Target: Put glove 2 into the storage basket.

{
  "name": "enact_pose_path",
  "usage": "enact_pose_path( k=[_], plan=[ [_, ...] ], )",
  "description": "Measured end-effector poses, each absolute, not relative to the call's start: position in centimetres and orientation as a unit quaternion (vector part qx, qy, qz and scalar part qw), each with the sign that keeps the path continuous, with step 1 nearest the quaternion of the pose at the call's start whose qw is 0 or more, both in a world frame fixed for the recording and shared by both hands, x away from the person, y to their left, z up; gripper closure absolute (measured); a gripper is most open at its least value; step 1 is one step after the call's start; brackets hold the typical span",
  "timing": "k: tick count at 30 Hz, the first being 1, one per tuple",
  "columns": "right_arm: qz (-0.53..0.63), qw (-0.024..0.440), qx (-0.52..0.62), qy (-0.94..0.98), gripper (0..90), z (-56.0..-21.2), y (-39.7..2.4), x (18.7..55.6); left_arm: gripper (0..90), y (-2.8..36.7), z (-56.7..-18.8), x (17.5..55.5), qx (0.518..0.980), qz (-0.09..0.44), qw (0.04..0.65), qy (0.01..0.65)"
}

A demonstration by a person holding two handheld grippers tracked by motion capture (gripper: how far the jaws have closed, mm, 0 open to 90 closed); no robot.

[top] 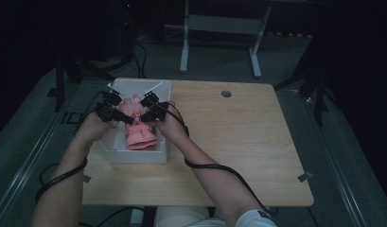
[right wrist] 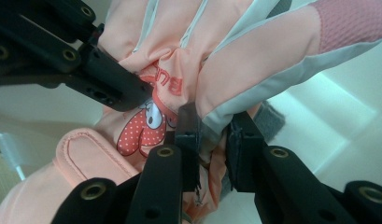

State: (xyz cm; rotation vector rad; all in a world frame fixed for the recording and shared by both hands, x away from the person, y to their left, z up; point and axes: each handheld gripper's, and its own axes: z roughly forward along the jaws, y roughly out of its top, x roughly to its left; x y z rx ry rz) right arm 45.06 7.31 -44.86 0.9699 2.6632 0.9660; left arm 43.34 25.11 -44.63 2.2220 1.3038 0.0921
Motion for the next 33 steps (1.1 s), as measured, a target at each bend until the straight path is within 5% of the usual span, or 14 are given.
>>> enact_pose_path(
  k=[17, 20, 26, 33],
  plan=[
    [0.291, 0.101, 0.337, 0.89, 56.7, -44.9, 8.0, 45.3, 68.5, 23.5, -45.4, 44.4, 0.832, 0.096, 0.181, 0.516],
    [0.307, 0.099, 0.333, 0.886, 53.7, -44.6, 7.8, 45.1, 59.4, 23.0, -45.5, 44.4, 0.833, 0.123, 0.154, 0.518],
    [0.328, 0.09, 0.324, 0.883, 51.6, -43.4, 7.2, 44.6, 51.5, 22.7, -44.8, 43.9, 0.821, 0.184, 0.152, 0.519],
    [0.346, 0.087, 0.319, 0.878, 49.0, -42.4, 6.2, 44.2, 51.5, 22.9, -43.7, 43.5, 0.811, 0.195, 0.172, 0.524]
  ],
)
